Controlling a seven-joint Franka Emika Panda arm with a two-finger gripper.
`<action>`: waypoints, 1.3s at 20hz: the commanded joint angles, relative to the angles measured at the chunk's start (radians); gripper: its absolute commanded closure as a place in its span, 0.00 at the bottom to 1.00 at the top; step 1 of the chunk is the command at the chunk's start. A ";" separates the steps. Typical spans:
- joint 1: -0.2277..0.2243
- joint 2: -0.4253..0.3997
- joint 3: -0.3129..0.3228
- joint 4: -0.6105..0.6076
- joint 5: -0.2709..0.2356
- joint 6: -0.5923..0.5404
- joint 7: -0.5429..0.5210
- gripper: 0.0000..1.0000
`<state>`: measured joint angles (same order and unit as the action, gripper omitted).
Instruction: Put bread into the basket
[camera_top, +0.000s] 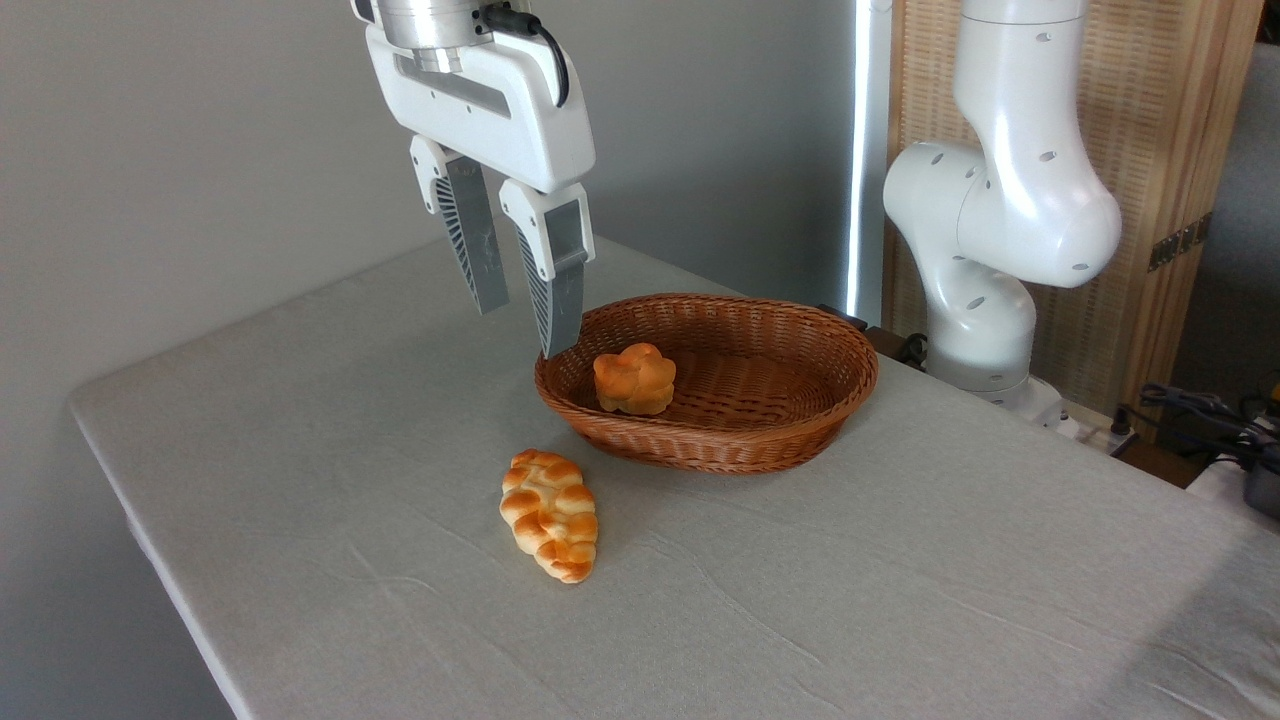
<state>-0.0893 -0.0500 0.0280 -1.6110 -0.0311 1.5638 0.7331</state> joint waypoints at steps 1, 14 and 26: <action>-0.001 0.002 0.018 0.020 -0.003 -0.027 -0.003 0.00; -0.003 0.002 0.020 0.020 -0.001 -0.031 -0.012 0.00; -0.003 -0.016 0.007 0.000 0.017 -0.036 -0.012 0.00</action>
<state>-0.0884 -0.0530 0.0374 -1.6100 -0.0272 1.5625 0.7332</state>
